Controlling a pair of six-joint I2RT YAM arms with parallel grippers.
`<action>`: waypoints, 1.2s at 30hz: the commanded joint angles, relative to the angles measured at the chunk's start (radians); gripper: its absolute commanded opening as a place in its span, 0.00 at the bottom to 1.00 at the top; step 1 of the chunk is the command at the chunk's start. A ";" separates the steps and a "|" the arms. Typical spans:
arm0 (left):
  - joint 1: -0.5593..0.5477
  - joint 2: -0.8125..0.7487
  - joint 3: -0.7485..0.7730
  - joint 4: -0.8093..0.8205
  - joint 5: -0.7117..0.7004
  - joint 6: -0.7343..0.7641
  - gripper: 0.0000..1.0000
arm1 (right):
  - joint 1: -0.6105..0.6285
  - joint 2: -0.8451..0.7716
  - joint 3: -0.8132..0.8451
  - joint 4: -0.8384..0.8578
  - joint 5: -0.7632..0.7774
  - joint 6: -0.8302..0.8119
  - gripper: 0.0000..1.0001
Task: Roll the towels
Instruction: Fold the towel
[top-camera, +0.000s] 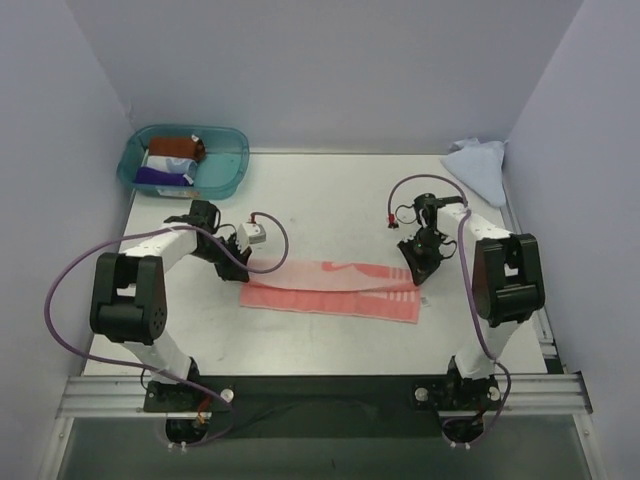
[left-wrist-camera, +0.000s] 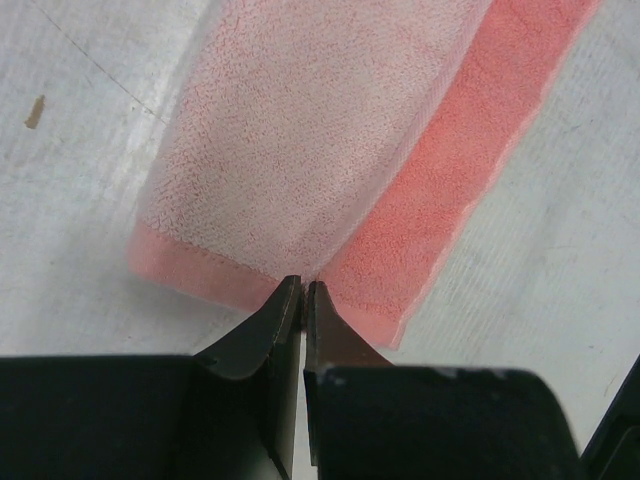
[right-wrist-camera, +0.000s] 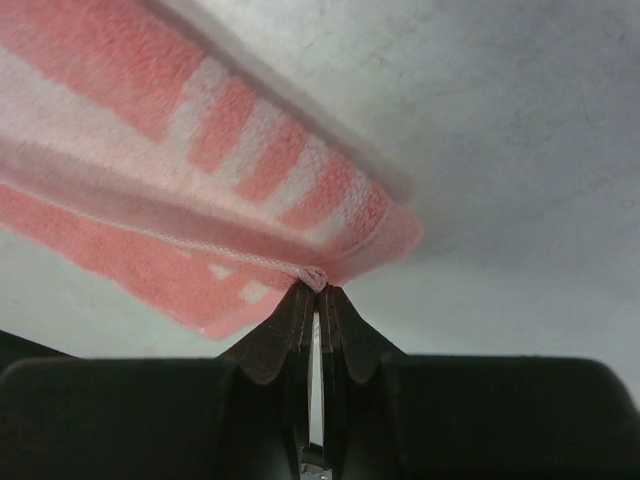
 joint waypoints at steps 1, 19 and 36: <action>0.008 0.075 0.048 0.022 0.003 -0.037 0.00 | -0.017 0.094 0.070 -0.002 0.050 0.041 0.00; 0.008 0.036 0.170 0.026 0.002 -0.158 0.00 | -0.053 0.070 0.254 -0.084 0.056 0.025 0.00; 0.008 0.017 0.093 -0.047 -0.021 -0.085 0.00 | 0.026 -0.024 0.015 -0.072 0.003 0.067 0.00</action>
